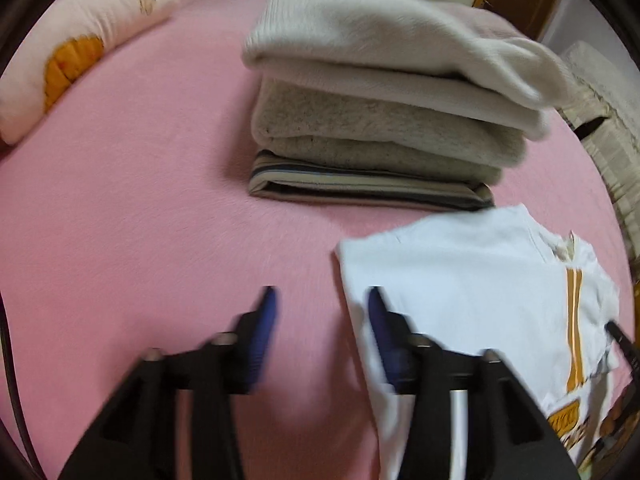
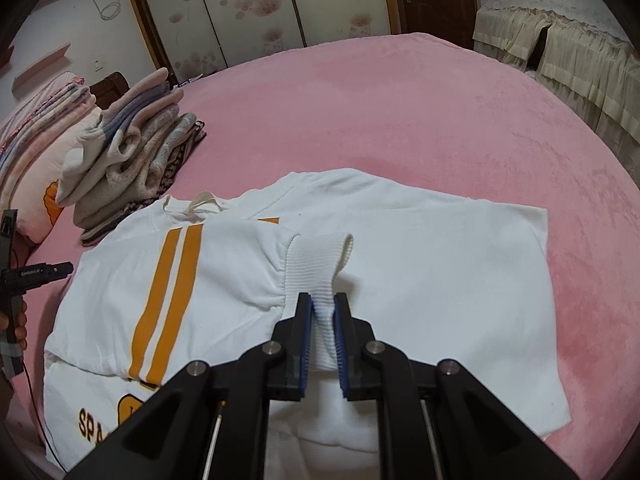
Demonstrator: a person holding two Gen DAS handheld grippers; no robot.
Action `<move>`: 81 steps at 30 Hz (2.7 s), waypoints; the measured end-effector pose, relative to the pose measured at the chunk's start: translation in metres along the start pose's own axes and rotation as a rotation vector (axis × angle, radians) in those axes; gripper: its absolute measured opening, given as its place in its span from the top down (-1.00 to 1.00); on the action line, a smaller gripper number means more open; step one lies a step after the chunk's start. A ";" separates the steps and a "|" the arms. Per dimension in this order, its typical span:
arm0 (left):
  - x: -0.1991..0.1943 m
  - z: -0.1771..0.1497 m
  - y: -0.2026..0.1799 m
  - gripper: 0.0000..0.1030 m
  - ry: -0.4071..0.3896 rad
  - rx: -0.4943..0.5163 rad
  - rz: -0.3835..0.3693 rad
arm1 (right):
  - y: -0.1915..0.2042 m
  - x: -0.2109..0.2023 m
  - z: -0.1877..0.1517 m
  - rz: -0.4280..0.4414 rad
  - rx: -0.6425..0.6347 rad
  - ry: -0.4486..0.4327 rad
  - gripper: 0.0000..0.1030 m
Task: Fold small clothes
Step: 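Fold the shirt side inward with the left tool while the right tool holds the cuff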
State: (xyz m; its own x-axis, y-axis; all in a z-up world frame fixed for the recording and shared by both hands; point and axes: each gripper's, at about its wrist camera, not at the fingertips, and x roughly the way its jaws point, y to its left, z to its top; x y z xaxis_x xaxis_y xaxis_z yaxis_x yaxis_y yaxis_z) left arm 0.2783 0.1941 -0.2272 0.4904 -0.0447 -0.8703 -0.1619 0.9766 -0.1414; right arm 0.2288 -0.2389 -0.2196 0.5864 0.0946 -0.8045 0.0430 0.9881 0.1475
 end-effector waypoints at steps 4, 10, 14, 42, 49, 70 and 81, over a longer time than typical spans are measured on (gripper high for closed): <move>-0.036 -0.029 -0.031 -0.18 -0.049 0.075 0.017 | 0.001 -0.008 -0.002 0.034 0.009 0.012 0.53; -0.059 -0.085 -0.054 -0.27 -0.053 0.179 0.082 | 0.003 -0.025 -0.010 0.046 0.000 -0.002 0.31; -0.055 -0.123 -0.070 -0.27 -0.044 0.279 0.162 | 0.001 -0.030 -0.015 0.054 -0.002 0.008 0.30; -0.049 -0.170 -0.012 0.54 -0.120 -0.259 0.106 | 0.010 0.003 -0.020 -0.026 -0.034 0.064 0.84; -0.048 -0.170 -0.014 0.54 -0.125 -0.249 0.121 | -0.003 -0.006 -0.019 0.049 0.035 0.082 0.81; -0.051 -0.177 -0.021 0.53 -0.142 -0.226 0.200 | -0.012 -0.052 -0.023 0.066 0.074 0.071 0.87; -0.071 -0.195 -0.016 0.66 -0.128 -0.227 0.227 | -0.006 -0.027 -0.037 -0.051 -0.010 0.114 0.75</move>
State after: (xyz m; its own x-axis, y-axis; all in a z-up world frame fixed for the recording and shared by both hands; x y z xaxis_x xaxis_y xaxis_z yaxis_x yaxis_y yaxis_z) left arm 0.0795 0.1404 -0.2555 0.5211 0.2095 -0.8274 -0.4589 0.8861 -0.0647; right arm 0.1829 -0.2433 -0.2196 0.4881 0.0568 -0.8709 0.0621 0.9931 0.0996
